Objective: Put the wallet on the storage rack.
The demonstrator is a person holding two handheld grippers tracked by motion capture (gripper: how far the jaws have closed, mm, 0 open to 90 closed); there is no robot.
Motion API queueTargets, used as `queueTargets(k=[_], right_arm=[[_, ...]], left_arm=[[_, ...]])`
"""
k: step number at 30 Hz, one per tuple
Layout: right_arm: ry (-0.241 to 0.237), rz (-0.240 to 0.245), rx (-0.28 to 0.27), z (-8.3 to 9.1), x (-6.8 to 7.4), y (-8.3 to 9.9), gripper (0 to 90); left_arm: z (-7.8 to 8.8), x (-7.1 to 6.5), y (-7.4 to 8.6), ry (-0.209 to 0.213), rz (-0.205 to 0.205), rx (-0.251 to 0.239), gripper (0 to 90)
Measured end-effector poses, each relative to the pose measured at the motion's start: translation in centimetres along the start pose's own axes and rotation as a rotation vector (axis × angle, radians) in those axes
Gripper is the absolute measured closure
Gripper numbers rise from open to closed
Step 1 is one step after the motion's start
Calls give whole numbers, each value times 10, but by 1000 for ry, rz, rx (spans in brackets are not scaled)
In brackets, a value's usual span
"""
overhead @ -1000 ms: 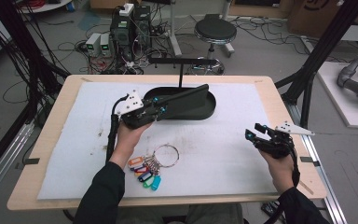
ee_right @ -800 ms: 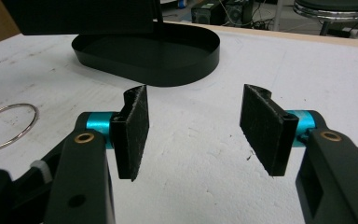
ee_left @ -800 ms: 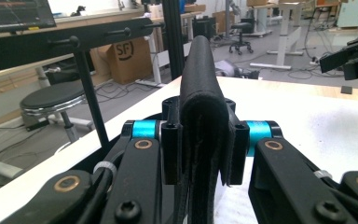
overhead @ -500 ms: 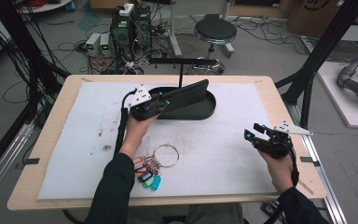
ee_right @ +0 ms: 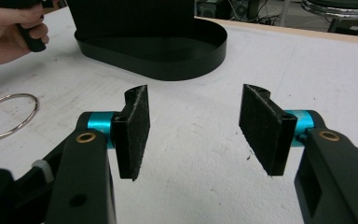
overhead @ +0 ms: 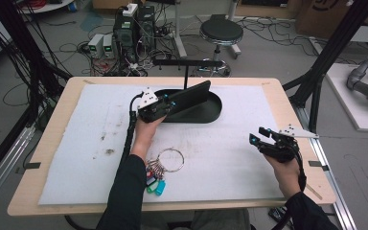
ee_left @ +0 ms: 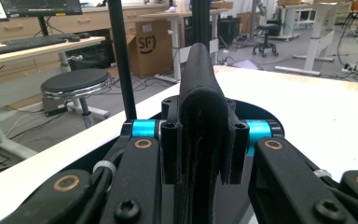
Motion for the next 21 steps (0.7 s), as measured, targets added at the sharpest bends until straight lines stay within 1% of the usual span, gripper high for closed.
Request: queueTargets(k=[2,3,6,7,12,14,17,20,21], right_arm=[[-3,1,5,-1,0,0,438],[-3,4,5,-1,0,0,439],[-4,8,5,-1,1,1,440],[-6,11,5,-1,1,1,439],[-7,15,11,-1,1,2,439],[-7,17,13,-1,0,2,440],[-9,13,16,-1,0,2,439],[-4,19,16,-1,0,3,439],[-6,20,17,-1,1,3,439]], left_arm=[[-4,1,0,7,5,-3,737],[-7,0,1,13,0,1,737],[-13,-1,3,22,-29,34,737],[-14,-2,5,22,-31,40,737],[-14,2,10,19,-6,39,735],[-14,3,11,15,-5,44,732],[-12,4,13,12,-3,67,727],[-10,6,15,6,-3,110,721],[-9,7,16,6,-10,124,717]])
Point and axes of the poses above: each handheld gripper's, and its own axes: z roughly backward along the jaws, y roughly out of its underside, x roughly to its left, the point moved 3 cm from there along -z, roughly forward along the jaws, and after that the axes turned 9 degrees about -z, right-handed, at the moved point
